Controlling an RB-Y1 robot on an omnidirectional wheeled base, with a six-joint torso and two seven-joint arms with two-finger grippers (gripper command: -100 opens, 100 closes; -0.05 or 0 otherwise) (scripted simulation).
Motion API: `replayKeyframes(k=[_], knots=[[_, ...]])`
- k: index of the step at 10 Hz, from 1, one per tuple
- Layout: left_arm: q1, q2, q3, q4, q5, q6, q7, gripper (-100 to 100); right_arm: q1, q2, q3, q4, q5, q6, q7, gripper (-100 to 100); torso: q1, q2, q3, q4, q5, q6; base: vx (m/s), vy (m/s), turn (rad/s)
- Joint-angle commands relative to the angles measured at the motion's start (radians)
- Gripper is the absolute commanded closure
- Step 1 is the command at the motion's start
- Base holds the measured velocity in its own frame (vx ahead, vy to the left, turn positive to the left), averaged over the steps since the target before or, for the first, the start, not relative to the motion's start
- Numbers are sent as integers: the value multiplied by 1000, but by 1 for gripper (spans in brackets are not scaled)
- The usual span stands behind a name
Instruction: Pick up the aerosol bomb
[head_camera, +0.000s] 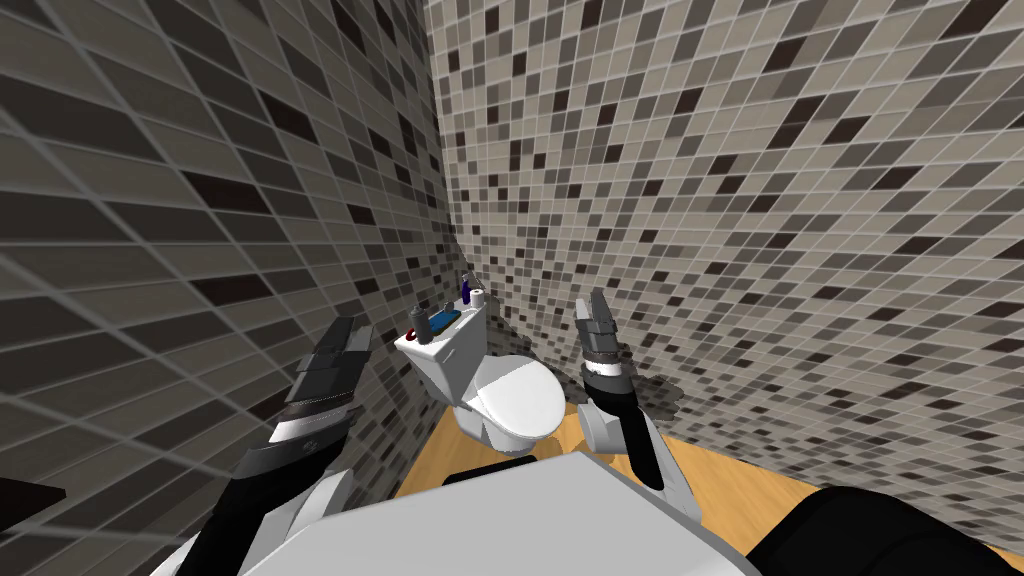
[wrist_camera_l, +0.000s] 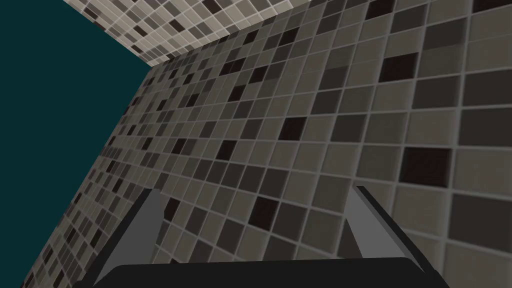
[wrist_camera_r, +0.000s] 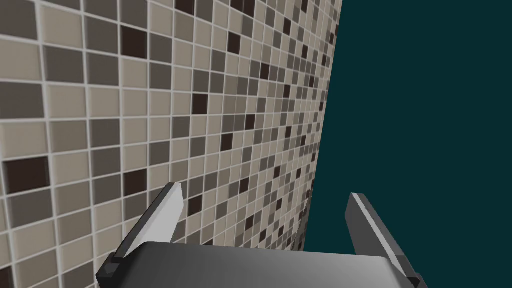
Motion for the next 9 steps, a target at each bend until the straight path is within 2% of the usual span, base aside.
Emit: replayKeyframes(k=[1, 4, 9], knots=[[-7, 28, 4, 14, -3, 4, -4, -100, 0, 0, 0, 0, 0, 0, 0, 0, 0, 0, 0, 0, 0, 0, -13, 5, -32], [-20, 96, 14, 45, -20, 21, -15, -100, 0, 0, 0, 0, 0, 0, 0, 0, 2, 1, 1, 0, 0, 0, -18, 27, -45], [-31, 185, 20, 89, -63, 57, -29, -100, 0, 0, 0, 0, 0, 0, 0, 0, 3, 0, 0, 0, 1, 0, -4, 44, -31]])
